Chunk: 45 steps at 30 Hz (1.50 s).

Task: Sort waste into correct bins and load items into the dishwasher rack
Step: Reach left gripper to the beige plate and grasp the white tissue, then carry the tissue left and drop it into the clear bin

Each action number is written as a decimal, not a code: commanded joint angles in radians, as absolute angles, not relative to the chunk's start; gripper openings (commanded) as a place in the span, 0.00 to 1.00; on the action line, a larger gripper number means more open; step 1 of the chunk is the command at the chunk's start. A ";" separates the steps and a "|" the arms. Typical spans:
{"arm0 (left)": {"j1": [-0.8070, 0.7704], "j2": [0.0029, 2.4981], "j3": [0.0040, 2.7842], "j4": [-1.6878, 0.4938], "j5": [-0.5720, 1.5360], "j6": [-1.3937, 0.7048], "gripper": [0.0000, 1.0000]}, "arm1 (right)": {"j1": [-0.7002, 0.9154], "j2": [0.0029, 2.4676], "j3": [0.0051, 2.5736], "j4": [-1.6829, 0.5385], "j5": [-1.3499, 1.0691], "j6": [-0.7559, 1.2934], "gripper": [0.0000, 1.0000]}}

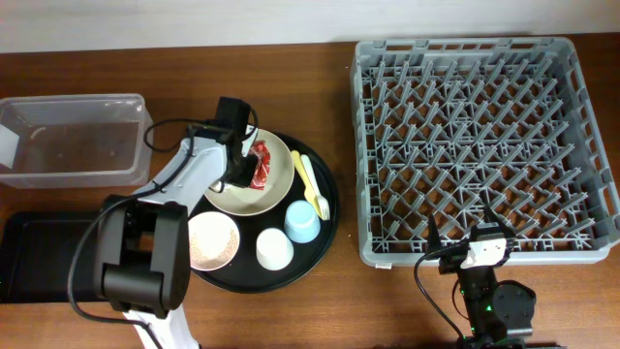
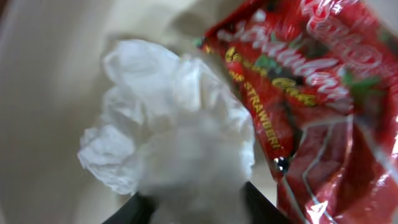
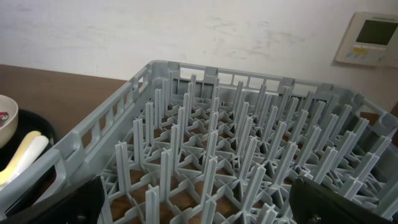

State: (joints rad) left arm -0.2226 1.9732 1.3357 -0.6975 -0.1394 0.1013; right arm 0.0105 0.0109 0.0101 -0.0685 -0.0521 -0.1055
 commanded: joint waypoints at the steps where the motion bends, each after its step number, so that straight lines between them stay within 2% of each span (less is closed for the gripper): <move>1: -0.220 1.984 1.314 -0.685 -0.151 0.103 0.19 | 0.006 0.004 0.006 -0.074 -0.047 -0.104 0.98; 3: -0.220 1.983 1.318 -0.686 -0.180 0.103 0.01 | 0.006 0.004 0.006 -0.074 -0.047 -0.104 0.98; 11: -0.214 1.865 1.504 -0.804 -0.192 0.099 0.01 | 0.006 0.004 0.006 -0.074 -0.047 -0.104 0.98; 14: -0.165 1.787 1.596 -0.847 -0.192 0.076 0.01 | 0.006 0.004 0.006 -0.074 -0.047 -0.104 0.98; 17: -0.048 1.734 1.647 -0.847 -0.227 0.014 0.01 | 0.006 0.004 0.006 -0.074 -0.047 -0.105 0.98; 22: 0.240 1.737 1.652 -0.846 -0.247 0.011 0.01 | 0.006 0.004 0.006 -0.074 -0.047 -0.104 0.98; 28: 0.484 1.842 1.652 -0.723 -0.093 0.012 0.01 | 0.006 0.004 0.006 -0.074 -0.047 -0.105 0.98; 37: 0.507 2.054 1.652 -0.519 -0.093 0.031 0.00 | 0.006 0.004 0.006 -0.074 -0.047 -0.104 0.98; 45: 0.507 2.140 1.652 -0.474 -0.041 0.058 0.02 | 0.006 0.004 0.006 -0.074 -0.047 -0.104 0.98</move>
